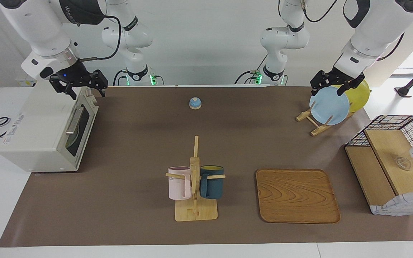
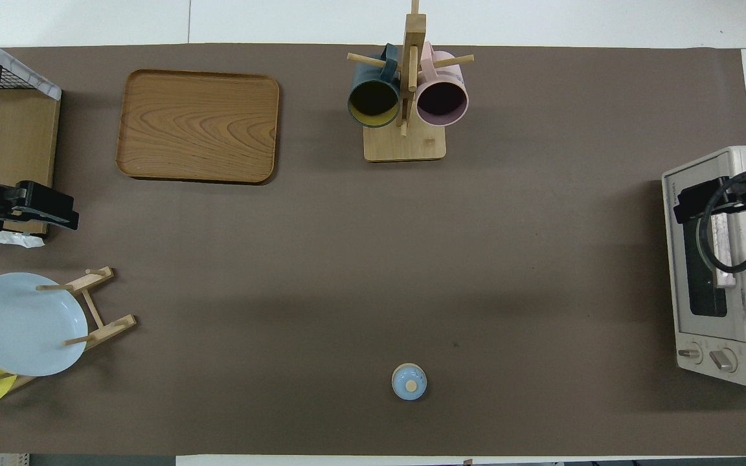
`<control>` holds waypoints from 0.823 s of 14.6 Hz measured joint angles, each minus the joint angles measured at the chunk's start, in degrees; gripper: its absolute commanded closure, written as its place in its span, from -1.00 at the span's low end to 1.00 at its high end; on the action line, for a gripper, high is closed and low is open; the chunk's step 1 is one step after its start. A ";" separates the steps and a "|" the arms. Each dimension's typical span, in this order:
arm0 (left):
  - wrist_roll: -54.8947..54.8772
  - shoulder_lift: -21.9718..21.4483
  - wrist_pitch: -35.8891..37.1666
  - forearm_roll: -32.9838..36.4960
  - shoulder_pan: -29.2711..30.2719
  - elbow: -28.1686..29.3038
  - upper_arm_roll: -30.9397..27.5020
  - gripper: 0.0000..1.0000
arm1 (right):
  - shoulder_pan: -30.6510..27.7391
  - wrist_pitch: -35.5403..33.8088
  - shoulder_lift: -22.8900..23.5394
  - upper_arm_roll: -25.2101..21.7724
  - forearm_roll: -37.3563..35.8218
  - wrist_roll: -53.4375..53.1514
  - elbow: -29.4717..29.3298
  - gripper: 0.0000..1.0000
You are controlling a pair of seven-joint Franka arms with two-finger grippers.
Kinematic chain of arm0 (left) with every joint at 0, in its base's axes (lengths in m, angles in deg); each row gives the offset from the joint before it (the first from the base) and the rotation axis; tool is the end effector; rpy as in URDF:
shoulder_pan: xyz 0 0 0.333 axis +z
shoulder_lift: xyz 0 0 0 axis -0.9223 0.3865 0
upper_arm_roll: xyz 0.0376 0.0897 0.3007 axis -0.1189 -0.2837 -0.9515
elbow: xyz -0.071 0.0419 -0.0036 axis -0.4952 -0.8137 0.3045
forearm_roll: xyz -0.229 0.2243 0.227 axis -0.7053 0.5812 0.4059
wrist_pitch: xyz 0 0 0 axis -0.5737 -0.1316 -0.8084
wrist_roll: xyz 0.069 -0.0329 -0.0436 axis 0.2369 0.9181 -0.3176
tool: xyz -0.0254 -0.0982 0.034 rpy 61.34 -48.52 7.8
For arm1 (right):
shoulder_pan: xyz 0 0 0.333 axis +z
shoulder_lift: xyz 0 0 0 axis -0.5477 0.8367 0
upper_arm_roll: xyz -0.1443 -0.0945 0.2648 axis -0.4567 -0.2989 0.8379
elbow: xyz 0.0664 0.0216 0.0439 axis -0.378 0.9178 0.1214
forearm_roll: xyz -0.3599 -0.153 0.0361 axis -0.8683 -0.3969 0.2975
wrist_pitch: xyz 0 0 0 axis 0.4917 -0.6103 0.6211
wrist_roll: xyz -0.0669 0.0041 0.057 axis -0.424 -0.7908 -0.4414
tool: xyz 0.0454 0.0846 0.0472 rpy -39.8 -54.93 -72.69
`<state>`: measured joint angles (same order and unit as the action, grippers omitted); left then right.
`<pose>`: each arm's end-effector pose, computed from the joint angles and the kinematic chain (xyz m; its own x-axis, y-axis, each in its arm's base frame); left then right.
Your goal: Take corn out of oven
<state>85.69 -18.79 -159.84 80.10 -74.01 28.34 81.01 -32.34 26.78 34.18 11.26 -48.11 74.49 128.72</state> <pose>0.5342 -0.0588 0.6198 0.9918 -0.0714 -0.1057 -0.0693 -0.9973 0.0239 0.5477 -0.0072 0.6160 0.9889 0.1002 -0.1098 0.0999 -0.9950 -0.0080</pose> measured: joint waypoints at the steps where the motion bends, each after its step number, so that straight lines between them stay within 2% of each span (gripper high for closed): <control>1: 0.00 0.00 0.00 0.00 0.00 0.00 0.00 -1.00 | 0.00 0.00 0.00 0.00 0.00 -0.01 0.00 -1.00; 5: 0.00 0.00 0.00 0.00 0.00 0.00 0.00 -1.00 | -0.36 0.00 -0.01 -0.23 0.00 -0.04 0.07 -1.00; 6: 0.00 0.00 0.00 0.00 0.00 0.00 0.00 -1.00 | -0.62 0.03 -0.01 -0.30 0.00 -0.04 0.30 -0.84; 7: 0.00 0.00 0.00 0.00 0.00 0.00 0.00 -1.00 | -1.09 0.73 -0.06 -0.35 0.00 0.07 0.86 0.30; 8: 0.00 0.00 0.00 0.00 0.00 0.00 0.00 -1.00 | -1.66 2.52 -0.21 -0.42 0.00 0.54 1.88 0.99; 12: 0.00 0.00 0.00 0.00 0.00 0.00 0.00 -1.00 | -5.28 11.80 -1.81 -0.63 0.00 8.39 8.73 1.00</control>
<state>85.69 -18.79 -159.84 80.10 -74.01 28.35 81.01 -37.62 38.58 32.37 10.62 -48.12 82.88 137.45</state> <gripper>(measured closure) 0.000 0.392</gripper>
